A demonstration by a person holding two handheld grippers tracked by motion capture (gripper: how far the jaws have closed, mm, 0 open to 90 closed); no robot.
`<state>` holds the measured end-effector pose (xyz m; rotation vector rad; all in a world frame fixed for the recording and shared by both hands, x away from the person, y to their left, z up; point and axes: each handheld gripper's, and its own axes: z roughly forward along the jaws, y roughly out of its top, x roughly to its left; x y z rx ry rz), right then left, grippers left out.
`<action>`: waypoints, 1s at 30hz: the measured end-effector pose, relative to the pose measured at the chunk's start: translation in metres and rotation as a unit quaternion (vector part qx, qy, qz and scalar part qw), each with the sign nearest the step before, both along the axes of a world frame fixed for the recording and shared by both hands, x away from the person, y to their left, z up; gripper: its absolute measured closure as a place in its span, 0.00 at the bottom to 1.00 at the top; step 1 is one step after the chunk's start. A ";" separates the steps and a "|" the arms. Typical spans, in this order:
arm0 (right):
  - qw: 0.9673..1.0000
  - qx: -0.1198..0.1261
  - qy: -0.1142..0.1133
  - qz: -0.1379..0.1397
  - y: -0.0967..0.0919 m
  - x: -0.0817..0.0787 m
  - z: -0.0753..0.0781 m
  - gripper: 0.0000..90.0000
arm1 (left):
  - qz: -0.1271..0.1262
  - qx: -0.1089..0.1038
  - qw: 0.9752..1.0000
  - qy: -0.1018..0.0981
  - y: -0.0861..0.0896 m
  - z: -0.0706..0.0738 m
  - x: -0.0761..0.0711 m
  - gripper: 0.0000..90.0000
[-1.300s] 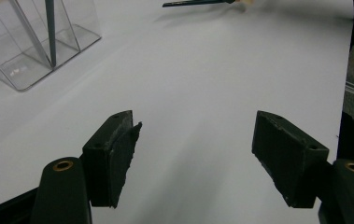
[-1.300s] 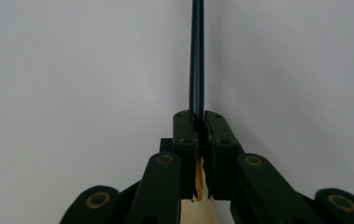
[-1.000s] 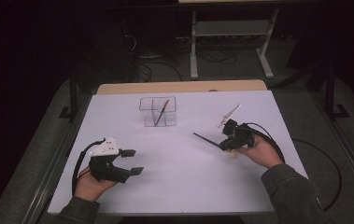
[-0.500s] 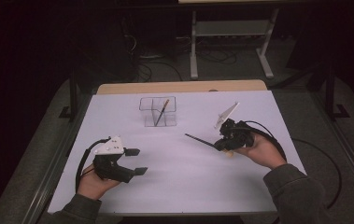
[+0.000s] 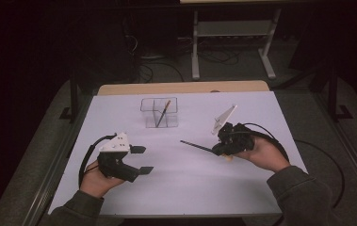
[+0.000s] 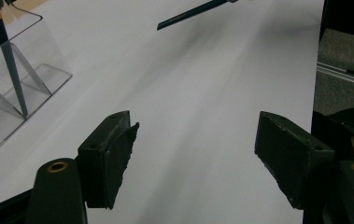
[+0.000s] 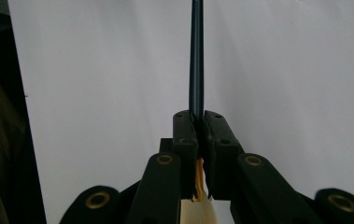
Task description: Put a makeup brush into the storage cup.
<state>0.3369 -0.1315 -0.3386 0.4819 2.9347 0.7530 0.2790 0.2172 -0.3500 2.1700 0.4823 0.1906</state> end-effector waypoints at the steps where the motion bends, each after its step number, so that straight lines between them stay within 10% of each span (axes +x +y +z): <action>1: 1.000 0.001 0.000 0.003 0.001 -0.001 0.001 0.93 | -0.002 0.001 1.000 -0.001 -0.001 0.001 0.000 0.30; 30: 0.997 0.004 -0.007 0.077 0.037 -0.026 0.015 0.93 | -0.058 0.030 0.998 -0.004 -0.045 0.024 0.005 0.31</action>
